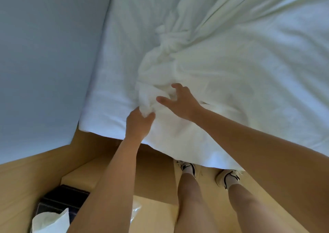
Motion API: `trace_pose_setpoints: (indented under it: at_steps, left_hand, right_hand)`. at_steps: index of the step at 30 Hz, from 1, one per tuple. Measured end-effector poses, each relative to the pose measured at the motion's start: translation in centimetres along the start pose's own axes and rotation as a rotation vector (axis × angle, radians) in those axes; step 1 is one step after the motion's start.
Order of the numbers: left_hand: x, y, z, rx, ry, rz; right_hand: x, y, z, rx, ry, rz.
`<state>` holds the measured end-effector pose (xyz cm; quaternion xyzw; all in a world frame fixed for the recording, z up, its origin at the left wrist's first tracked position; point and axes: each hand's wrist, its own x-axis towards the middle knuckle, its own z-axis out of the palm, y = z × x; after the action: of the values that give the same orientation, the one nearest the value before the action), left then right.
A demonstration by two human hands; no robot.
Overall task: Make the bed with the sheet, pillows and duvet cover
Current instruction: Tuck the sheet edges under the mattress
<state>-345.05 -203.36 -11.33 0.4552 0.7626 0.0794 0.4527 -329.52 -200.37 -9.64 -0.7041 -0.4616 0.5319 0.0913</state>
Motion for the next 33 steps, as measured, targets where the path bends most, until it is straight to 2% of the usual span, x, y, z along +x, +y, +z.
trace_pose_setpoints:
  at_steps: [2,4,6,8,9,11,13,14,16,20,22,24,27,30,33]
  left_hand:
    - [-1.8,-0.9,-1.9,-0.081,-0.019,0.014]
    - [-5.0,-3.8,-4.9,-0.109,0.040,-0.061]
    - [-9.1,-8.1,-7.8,-0.084,0.155,-0.233]
    - [-12.0,-11.6,-9.0,0.019,0.249,-0.411]
    - [-12.6,-12.8,-8.9,0.105,0.251,-0.441]
    - [-12.0,-13.5,-8.0,0.236,0.204,-0.439]
    - [-9.9,-12.5,-6.8,0.242,0.206,-0.398]
    - [-8.6,-11.6,-6.1,0.236,0.211,-0.363]
    - [-5.7,-8.8,-4.9,0.234,0.208,-0.284]
    - [1.1,-0.4,-2.9,0.114,0.234,-0.034]
    - [4.7,4.6,-2.0,0.099,0.282,0.043]
    - [8.2,9.1,-0.8,0.181,0.320,0.108]
    - [13.0,15.0,1.1,0.336,0.257,0.183]
    - [16.5,19.5,3.4,0.358,0.151,0.154]
    - [18.8,21.9,5.2,0.463,0.142,0.090]
  right_hand:
    - [0.4,-2.3,1.6,0.055,-0.066,0.076]
    - [-0.2,-4.2,4.2,0.125,-0.173,0.134]
    - [-1.8,-5.5,8.4,0.102,-0.327,0.069]
    - [-3.7,-5.9,13.3,-0.043,-0.482,-0.059]
    - [-4.7,-5.8,15.3,-0.116,-0.541,-0.091]
    - [-5.6,-4.8,17.9,-0.174,-0.631,-0.081]
    - [-5.4,-3.8,17.8,-0.165,-0.675,-0.060]
    - [-4.8,-3.6,16.9,-0.166,-0.655,-0.086]
    - [-2.8,-3.7,13.5,-0.138,-0.511,-0.149]
    - [4.4,-5.3,2.0,-0.051,0.005,-0.190]
    - [8.8,-6.1,-4.4,-0.068,0.190,-0.184]
    - [12.9,-6.5,-9.9,-0.106,0.275,-0.163]
    - [17.7,-6.0,-16.4,-0.108,0.356,-0.082]
    - [21.2,-5.8,-20.3,-0.035,0.477,-0.008]
    - [24.0,-5.9,-21.4,-0.056,0.534,0.071]
